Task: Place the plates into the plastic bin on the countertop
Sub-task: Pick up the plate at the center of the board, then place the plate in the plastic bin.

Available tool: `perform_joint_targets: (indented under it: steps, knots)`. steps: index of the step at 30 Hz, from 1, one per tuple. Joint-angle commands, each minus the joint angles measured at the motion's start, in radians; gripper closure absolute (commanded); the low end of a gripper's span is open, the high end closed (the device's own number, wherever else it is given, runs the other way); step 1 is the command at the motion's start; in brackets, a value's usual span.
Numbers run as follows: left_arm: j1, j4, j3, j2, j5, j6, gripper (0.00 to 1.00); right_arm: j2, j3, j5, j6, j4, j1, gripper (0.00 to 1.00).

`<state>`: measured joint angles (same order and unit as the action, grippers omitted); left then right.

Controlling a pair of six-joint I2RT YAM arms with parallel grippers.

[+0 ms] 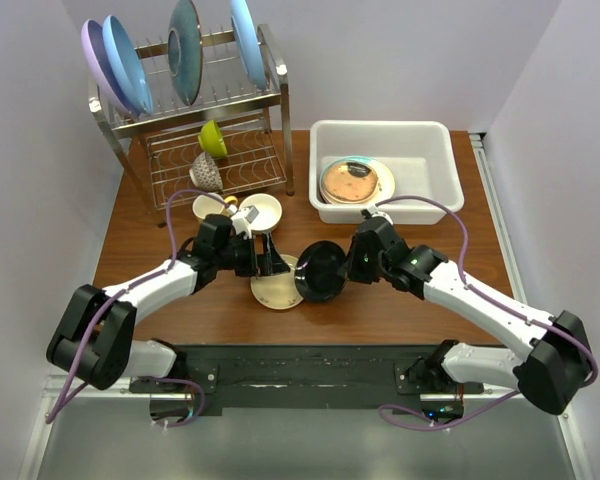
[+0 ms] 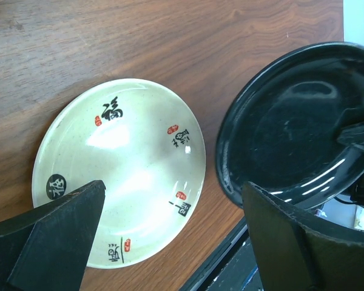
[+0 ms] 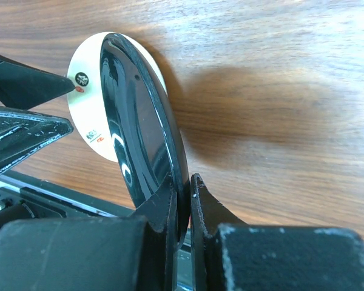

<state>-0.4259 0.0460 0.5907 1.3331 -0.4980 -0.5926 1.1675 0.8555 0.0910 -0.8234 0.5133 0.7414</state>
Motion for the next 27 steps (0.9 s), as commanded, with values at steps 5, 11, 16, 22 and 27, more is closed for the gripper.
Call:
perform_joint_targets:
  steps: [5,11,16,22,27]
  knots:
    - [-0.002,0.038,-0.008,-0.008,-0.022,0.014,0.00,0.004,0.126,0.047,0.063,0.048,-0.014,1.00]
    - [-0.001,0.032,-0.011,-0.011,-0.024,0.014,0.00,0.075,0.252,0.039,0.110,0.054,-0.027,1.00]
    - [-0.002,0.028,-0.015,-0.018,-0.025,0.020,0.00,0.132,0.359,0.033,0.142,0.062,-0.080,1.00]
    - [-0.002,0.035,-0.022,-0.040,-0.025,0.027,0.00,0.182,0.439,-0.011,0.167,0.030,-0.192,1.00]
    - [-0.002,0.035,-0.023,-0.038,-0.028,0.027,0.00,0.233,0.493,-0.066,0.193,0.011,-0.272,1.00]
